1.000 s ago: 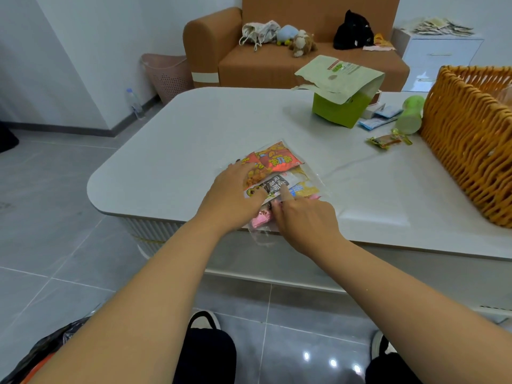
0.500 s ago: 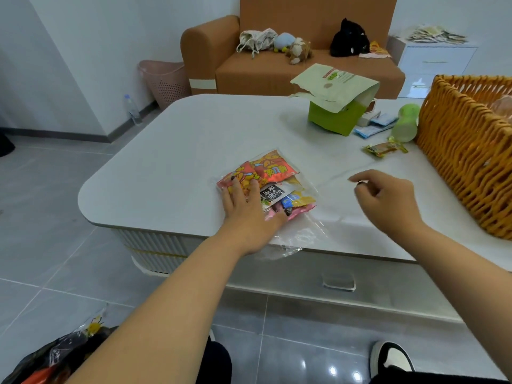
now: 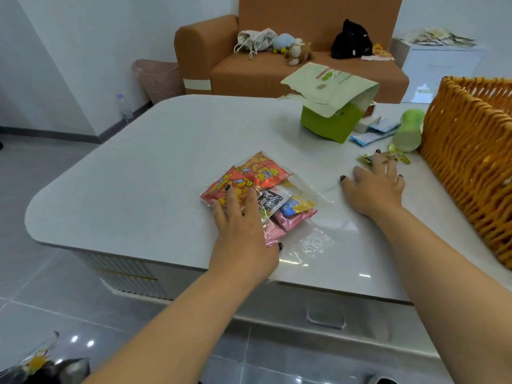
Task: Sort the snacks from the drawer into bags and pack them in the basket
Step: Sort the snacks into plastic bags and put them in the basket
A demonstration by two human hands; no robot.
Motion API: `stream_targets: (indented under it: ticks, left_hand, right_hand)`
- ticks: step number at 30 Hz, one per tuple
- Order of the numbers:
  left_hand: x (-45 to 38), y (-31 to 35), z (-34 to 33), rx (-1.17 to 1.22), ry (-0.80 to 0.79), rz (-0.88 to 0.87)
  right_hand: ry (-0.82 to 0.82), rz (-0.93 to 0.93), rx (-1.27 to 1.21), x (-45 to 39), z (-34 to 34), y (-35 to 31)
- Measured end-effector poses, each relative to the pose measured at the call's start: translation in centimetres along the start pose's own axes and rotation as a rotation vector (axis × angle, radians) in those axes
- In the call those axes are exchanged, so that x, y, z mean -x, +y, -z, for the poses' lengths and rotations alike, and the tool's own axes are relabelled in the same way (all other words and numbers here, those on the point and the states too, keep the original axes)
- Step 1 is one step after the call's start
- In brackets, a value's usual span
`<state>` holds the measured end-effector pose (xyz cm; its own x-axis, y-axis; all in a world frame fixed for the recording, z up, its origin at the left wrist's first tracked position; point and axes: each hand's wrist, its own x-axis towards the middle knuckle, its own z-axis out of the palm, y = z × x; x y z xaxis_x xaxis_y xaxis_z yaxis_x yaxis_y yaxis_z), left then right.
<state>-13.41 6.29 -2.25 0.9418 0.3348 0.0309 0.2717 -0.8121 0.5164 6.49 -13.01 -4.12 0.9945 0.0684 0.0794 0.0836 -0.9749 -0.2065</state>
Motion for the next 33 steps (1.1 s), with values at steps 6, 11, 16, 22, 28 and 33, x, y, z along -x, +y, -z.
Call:
stream_targets:
  ticks: [6,11,16,22,28,33]
  left_hand:
    - [0.0,0.2,0.4,-0.048,-0.021,0.021]
    - [0.4,0.5,0.8,-0.04,-0.042,0.035]
    - [0.9,0.6,1.5,-0.016,-0.048,0.036]
    - [1.0,0.3,1.3,-0.04,-0.031,-0.001]
    - [0.2,-0.2,1.4,-0.056,-0.034,-0.023]
    - [-0.1,0.1,1.7,-0.067,-0.037,-0.032]
  right_hand:
    - [-0.047,-0.021,0.018,-0.6,-0.4,0.4]
    - [-0.114,0.031,0.024,2.6,-0.1,0.6]
    - [-0.068,0.032,-0.045,4.7,0.7,1.0]
    - [0.041,-0.068,-0.108,1.6,1.3,1.7]
    - [-0.122,-0.036,-0.075,-4.2,1.7,1.4]
    - [-0.107,0.076,0.039,-3.5,0.9,0.9]
